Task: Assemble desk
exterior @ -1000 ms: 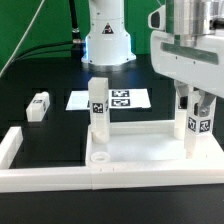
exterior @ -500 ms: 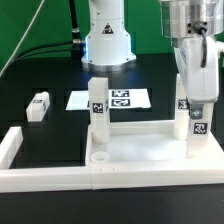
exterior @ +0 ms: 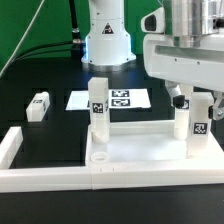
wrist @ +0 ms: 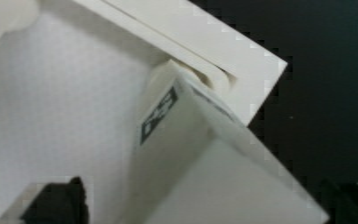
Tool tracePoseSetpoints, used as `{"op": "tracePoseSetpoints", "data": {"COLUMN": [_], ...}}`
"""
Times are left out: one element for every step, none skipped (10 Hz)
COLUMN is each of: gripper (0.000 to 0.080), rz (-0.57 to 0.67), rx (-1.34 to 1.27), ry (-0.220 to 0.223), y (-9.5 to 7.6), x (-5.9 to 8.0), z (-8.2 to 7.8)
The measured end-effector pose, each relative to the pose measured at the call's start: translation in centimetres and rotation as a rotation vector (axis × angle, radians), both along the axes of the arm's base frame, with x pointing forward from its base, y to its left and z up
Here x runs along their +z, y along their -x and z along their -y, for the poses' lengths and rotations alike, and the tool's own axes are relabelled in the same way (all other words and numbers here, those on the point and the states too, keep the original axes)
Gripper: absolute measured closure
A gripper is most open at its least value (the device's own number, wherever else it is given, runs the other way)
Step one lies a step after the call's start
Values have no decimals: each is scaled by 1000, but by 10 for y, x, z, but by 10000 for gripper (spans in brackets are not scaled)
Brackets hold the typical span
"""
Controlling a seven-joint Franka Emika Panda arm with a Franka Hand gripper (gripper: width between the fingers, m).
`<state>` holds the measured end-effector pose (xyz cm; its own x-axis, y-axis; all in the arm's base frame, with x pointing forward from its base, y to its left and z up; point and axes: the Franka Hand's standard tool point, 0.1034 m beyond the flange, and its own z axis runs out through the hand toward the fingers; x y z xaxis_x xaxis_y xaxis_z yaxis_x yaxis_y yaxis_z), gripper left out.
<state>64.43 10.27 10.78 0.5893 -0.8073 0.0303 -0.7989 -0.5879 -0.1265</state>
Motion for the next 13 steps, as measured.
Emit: {"op": "tracePoseSetpoints", "data": {"gripper": [153,150,150,150,150,150,274,412,514,514,512,512,512], "rz": [3,3,3,6,6,5,5,3,0,-1,-5,-15,-27], "rx": [62,172,413,645,618,599,592,554,443,394,302,145,-53], "ry": [12,38,97,112,110,108,108,103,90,84,75,58,38], "y": [0,0,-1,0,-1,-1,-1,-1,-1,0,0,1,2], "x": [0,0,-1,-5,-4,-4,-4,-4,-4,-5,-5,-5,-5], "z": [1,0,-3,-5,-4,-4,-4,-4,-4,-4,-3,-2,-2]}}
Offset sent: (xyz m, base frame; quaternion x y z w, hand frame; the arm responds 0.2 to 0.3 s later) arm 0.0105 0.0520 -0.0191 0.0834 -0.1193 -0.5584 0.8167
